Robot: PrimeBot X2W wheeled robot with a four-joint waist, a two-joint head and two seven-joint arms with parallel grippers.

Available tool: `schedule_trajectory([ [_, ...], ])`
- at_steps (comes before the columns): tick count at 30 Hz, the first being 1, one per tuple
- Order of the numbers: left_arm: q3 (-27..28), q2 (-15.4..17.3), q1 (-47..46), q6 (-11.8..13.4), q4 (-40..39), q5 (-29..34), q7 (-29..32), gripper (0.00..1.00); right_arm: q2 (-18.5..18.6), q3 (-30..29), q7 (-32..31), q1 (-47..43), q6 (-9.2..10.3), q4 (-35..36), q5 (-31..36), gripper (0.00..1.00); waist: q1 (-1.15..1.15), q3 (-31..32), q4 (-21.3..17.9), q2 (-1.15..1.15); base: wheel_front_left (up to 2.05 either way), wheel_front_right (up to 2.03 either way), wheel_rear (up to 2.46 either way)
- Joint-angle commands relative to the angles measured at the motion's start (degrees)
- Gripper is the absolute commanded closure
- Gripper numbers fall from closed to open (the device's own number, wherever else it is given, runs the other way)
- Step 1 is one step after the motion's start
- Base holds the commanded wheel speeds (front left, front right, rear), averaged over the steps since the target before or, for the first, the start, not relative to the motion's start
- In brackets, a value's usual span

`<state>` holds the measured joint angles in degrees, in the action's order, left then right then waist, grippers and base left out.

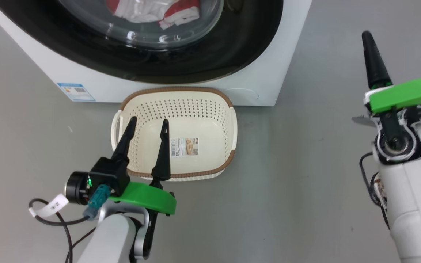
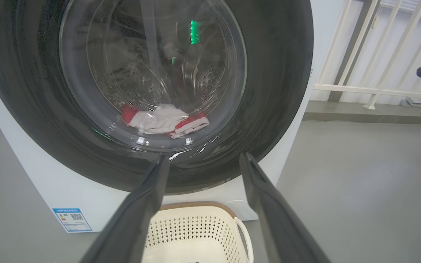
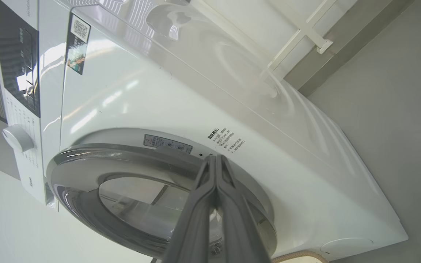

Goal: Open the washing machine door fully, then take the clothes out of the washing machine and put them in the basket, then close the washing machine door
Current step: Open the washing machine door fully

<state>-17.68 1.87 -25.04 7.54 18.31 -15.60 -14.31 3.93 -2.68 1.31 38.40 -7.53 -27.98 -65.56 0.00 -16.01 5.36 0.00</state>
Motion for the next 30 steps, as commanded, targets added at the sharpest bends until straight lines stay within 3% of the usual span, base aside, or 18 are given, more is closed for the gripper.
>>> schedule_trajectory([
  [1, 1.39, 1.00, -1.48, -0.18, -1.88, 0.53, -0.69, 0.00, 0.15, 0.93, -1.30, 2.34, 0.04, 1.50, -1.61, 1.00, 0.00, -0.97, 0.50, 0.00, 0.00, 0.00, 0.00],
  [11, 0.66, 1.00, -2.06, 0.05, -3.87, 0.45, -0.69, 0.00, 1.26, -1.46, -11.25, 9.47, 0.04, -2.60, -10.53, 1.00, 0.00, -4.02, 2.12, 0.00, 0.00, 0.00, 0.00],
  [30, -0.49, 1.00, -2.75, 0.50, -5.18, -0.62, -0.69, 0.00, 2.45, -3.18, -23.19, 22.70, 0.04, -13.02, -16.37, 1.00, 0.00, -8.95, 4.32, 0.00, 0.00, 0.00, 0.00],
])
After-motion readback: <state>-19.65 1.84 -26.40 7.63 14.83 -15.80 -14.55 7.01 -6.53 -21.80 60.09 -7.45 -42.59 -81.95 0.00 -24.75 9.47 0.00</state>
